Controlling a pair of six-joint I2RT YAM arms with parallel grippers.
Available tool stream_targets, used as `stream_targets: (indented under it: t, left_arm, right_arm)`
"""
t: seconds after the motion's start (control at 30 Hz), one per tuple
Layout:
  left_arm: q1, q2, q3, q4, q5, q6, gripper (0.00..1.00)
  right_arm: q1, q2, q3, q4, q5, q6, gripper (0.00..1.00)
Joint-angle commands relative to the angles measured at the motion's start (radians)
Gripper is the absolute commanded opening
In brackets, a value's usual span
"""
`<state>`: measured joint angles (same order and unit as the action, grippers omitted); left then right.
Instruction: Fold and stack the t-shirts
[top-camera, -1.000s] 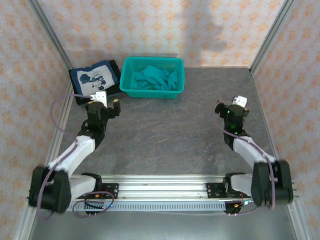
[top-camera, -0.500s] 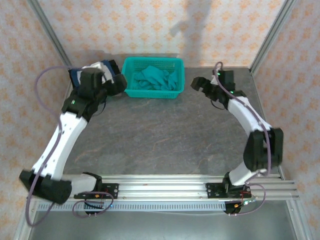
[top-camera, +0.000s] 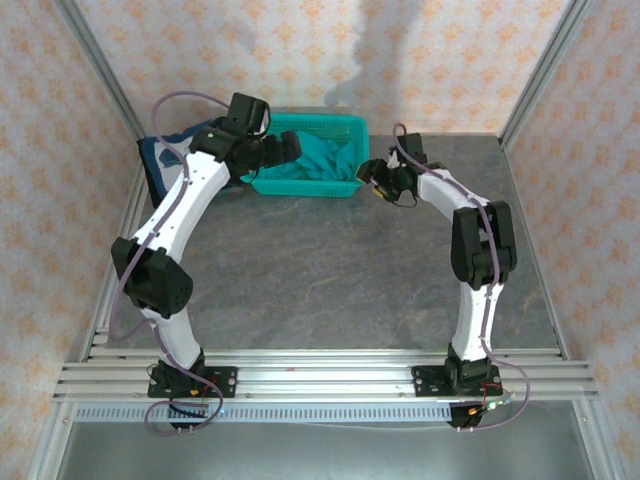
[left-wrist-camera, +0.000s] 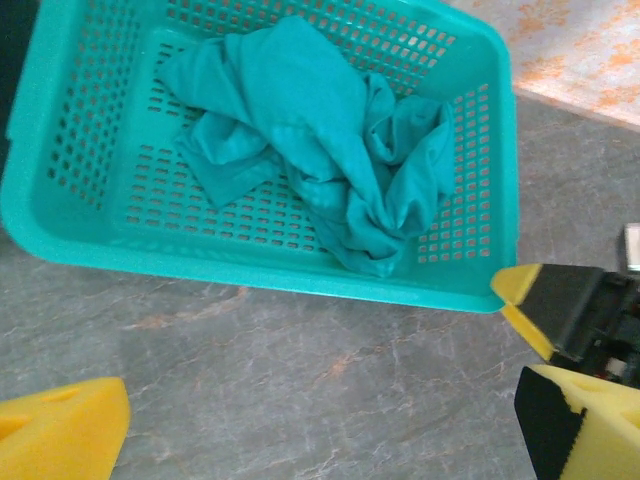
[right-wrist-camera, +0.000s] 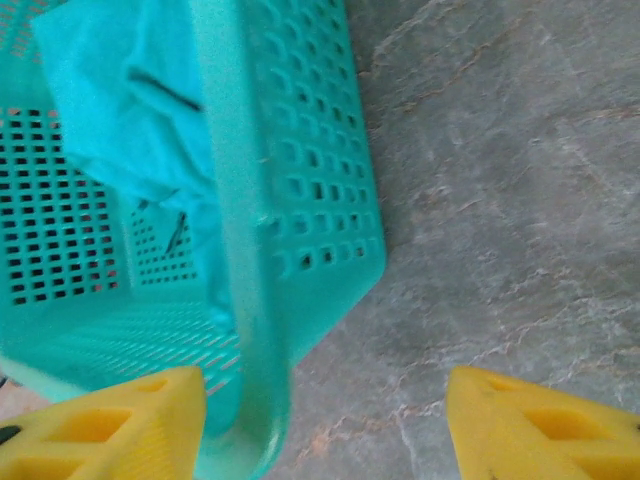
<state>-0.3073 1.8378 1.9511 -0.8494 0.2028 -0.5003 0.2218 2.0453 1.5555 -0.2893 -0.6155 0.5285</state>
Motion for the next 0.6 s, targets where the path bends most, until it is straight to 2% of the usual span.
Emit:
stream_targets:
  t: [0.0,0.2,0.33,0.4,0.47,0.57]
  left_arm:
    - [-0.024,0.042,0.080,-0.045,-0.012,0.007,1.00]
    - [-0.063,0.161,0.180,-0.079,-0.057,0.020,1.00]
    - [-0.076,0.211,0.209,-0.079,-0.097,0.008,1.00]
    - [-0.077,0.239,0.226,-0.085,-0.125,0.002,0.99]
    - [-0.079,0.272,0.254,-0.093,-0.150,0.000,0.99]
    - [-0.091,0.322,0.307,-0.118,-0.194,0.008,0.99]
  right_arm:
    - [0.006,0.027,0.034,0.057,0.059,0.058,0.63]
    - [0.017,0.063,0.059,0.092,0.080,0.099,0.58]
    - [0.025,0.096,0.099,0.071,0.090,0.111,0.49]
    - [0.029,0.108,0.106,0.073,0.086,0.123,0.42]
    - [0.030,0.096,0.087,0.088,0.072,0.148,0.28]
    - [0.030,0.015,-0.012,0.105,0.078,0.149,0.15]
